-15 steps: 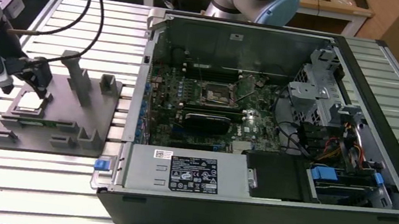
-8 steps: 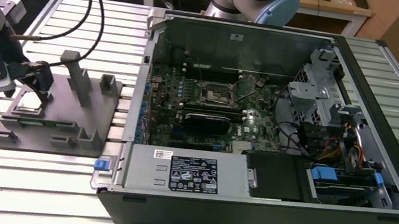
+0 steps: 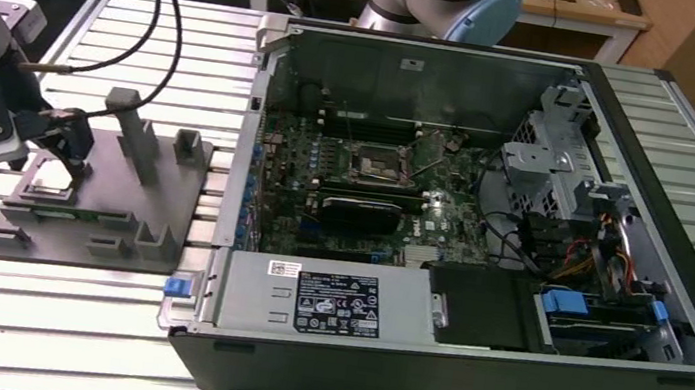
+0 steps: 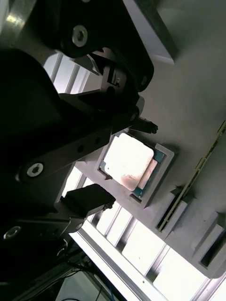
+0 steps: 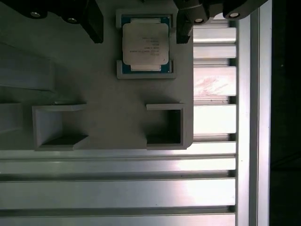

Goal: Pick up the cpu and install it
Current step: 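Pick up the cpu and move it towards the insertion slot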

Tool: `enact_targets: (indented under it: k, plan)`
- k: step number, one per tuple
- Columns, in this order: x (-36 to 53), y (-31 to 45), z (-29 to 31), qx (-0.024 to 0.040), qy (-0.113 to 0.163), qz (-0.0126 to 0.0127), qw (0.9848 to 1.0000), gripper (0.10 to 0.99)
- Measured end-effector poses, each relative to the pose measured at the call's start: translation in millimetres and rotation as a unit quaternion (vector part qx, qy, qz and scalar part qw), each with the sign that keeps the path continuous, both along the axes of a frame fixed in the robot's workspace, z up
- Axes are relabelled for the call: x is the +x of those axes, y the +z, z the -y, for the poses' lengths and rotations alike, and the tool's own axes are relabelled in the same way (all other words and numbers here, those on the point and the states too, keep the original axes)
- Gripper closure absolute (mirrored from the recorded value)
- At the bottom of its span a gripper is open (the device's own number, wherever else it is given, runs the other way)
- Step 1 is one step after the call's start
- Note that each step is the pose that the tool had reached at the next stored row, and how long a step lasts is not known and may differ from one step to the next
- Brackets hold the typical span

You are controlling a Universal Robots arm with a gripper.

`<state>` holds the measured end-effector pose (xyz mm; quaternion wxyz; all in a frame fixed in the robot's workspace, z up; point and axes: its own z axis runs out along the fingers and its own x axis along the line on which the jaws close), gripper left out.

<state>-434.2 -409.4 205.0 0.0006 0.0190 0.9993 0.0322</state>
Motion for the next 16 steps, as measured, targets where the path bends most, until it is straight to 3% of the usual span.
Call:
enact_targets:
  k: [16]
  plan:
    - [-1.5,-15.4,-1.8,0.0000,0.006,0.0000,1.0000,0.369]
